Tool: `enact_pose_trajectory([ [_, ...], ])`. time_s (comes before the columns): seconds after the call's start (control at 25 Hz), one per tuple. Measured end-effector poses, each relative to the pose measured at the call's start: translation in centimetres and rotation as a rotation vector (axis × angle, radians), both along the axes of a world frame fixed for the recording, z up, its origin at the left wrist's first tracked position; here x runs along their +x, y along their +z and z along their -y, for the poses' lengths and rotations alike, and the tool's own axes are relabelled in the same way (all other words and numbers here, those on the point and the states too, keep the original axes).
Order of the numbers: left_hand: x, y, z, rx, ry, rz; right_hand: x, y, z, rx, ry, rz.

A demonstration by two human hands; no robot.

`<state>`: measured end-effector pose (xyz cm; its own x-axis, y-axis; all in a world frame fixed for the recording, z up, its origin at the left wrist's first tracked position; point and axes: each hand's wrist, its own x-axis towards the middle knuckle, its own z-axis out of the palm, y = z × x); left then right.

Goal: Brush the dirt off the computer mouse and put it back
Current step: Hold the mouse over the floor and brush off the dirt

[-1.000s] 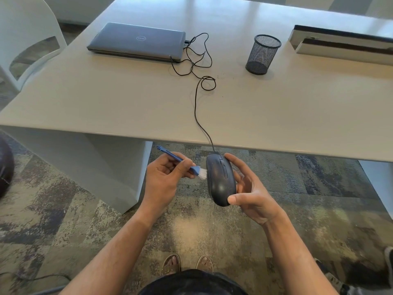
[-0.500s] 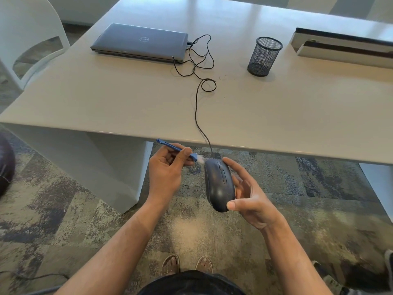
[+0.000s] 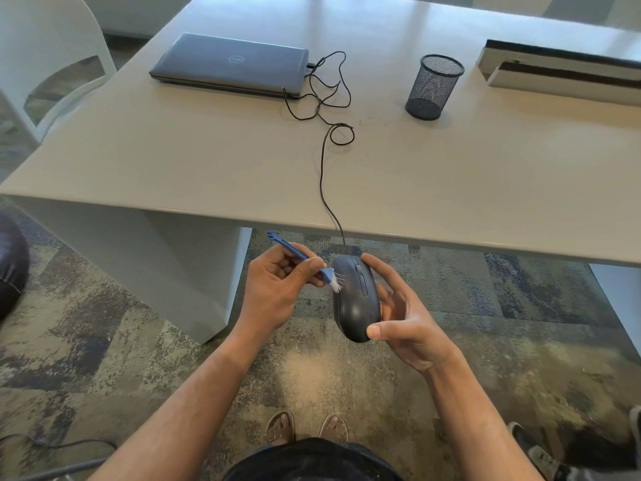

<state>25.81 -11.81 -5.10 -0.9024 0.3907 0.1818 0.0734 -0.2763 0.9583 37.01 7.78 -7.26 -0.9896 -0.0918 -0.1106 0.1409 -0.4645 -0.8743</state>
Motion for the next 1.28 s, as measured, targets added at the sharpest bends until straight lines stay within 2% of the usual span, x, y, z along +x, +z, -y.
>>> enact_pose_trajectory([
  [0.4,-0.3,-1.0,-0.6,-0.027,0.207,0.043,0.3,0.0,-0.3,0.019,0.005,0.03],
  [0.92,0.6,-0.7,0.9,-0.008,-0.08,0.005,-0.6,0.0,-0.7,-0.005,-0.001,0.026],
  [1.28,-0.9,-0.7,-0.5,-0.014,0.118,0.034,-0.3,-0.3,0.1,-0.034,0.051,0.011],
])
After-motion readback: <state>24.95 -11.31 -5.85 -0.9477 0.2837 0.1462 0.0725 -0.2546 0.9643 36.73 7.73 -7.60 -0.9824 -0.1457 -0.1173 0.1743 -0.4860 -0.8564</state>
